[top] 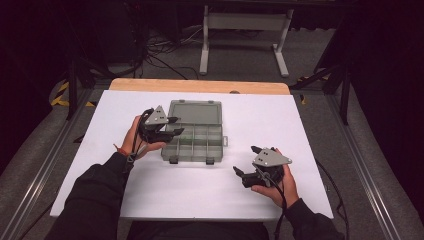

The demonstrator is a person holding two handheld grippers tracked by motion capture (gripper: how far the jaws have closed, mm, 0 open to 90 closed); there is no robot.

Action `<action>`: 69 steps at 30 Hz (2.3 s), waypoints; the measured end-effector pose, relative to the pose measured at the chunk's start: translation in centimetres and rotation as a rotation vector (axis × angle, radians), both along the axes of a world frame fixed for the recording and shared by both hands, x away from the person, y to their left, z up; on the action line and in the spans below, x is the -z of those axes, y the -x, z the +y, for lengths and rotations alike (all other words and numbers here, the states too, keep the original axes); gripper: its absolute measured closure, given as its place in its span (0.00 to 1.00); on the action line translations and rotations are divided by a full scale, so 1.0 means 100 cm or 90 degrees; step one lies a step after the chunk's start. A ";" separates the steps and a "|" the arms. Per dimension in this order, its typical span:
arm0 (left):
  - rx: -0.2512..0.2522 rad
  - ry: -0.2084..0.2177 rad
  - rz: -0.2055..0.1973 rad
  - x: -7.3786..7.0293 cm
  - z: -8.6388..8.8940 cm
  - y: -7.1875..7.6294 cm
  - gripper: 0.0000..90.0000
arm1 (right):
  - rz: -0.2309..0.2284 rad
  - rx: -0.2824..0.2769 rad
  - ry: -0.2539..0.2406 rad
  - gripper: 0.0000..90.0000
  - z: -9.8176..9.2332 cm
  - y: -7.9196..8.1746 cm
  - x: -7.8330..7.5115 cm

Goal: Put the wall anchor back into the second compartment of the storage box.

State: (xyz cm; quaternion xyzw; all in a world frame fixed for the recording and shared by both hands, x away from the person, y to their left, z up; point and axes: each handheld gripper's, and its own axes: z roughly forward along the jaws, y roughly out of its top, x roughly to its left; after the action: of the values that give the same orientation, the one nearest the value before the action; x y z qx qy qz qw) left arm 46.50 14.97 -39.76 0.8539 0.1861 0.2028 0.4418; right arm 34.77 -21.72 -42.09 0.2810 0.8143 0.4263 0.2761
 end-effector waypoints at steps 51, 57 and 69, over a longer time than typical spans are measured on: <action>-0.091 0.023 -0.024 0.012 0.080 0.030 0.07 | 0.009 0.084 -0.006 0.14 0.017 -0.098 -0.006; -0.089 0.027 -0.012 0.012 0.080 0.020 0.09 | 0.020 0.101 -0.003 0.15 0.019 -0.112 -0.007; -0.151 0.035 0.009 0.012 0.089 -0.013 0.15 | 0.043 0.137 -0.002 0.23 0.019 -0.145 -0.005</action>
State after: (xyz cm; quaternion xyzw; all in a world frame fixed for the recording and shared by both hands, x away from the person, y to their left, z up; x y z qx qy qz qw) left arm 47.77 23.82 -40.95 0.8148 0.2941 0.2424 0.4368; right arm 49.29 -19.79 -41.62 0.3813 0.7876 0.3860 0.2922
